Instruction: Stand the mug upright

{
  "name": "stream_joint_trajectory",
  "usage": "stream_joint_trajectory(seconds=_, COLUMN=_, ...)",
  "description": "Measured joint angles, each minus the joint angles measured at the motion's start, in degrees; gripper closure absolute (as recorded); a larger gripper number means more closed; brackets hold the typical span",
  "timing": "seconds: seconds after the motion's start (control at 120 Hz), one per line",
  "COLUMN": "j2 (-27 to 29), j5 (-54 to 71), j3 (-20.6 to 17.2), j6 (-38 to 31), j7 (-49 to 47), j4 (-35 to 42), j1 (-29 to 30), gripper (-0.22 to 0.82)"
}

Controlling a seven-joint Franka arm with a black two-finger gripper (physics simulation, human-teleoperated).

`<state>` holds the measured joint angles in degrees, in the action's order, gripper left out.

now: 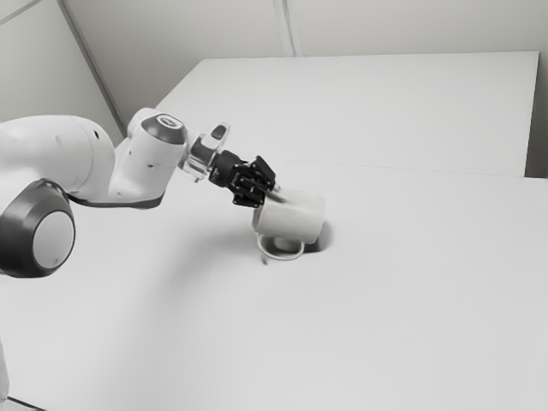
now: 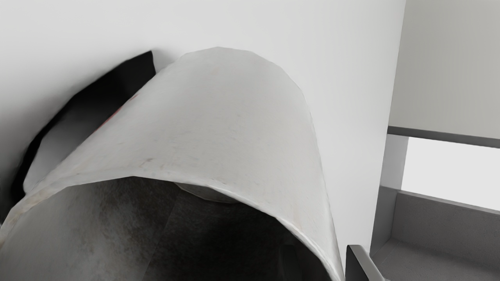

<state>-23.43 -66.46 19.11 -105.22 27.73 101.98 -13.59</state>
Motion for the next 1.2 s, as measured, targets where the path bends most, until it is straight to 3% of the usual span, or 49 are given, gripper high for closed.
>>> stream_joint_trajectory(seconds=0.2, j2=0.4, j5=0.1, j3=0.0, j6=-0.5, j7=-0.5, j4=0.0, j1=-0.2, gripper=0.73)
stream_joint_trajectory(seconds=0.492, j2=3.9, j5=2.9, j3=0.1, j6=-1.4, j7=-1.8, j4=0.3, j1=-0.8, gripper=0.77)
stream_joint_trajectory(seconds=0.733, j2=13.2, j5=28.1, j3=-0.4, j6=-2.7, j7=-7.8, j4=0.8, j1=-3.0, gripper=0.78)
stream_joint_trajectory(seconds=0.85, j2=15.9, j5=40.2, j3=-2.4, j6=-2.4, j7=-11.7, j4=2.5, j1=-3.9, gripper=0.78)
stream_joint_trajectory(seconds=1.2, j2=16.0, j5=63.5, j3=-7.9, j6=5.3, j7=-24.5, j4=2.7, j1=-4.0, gripper=0.78)
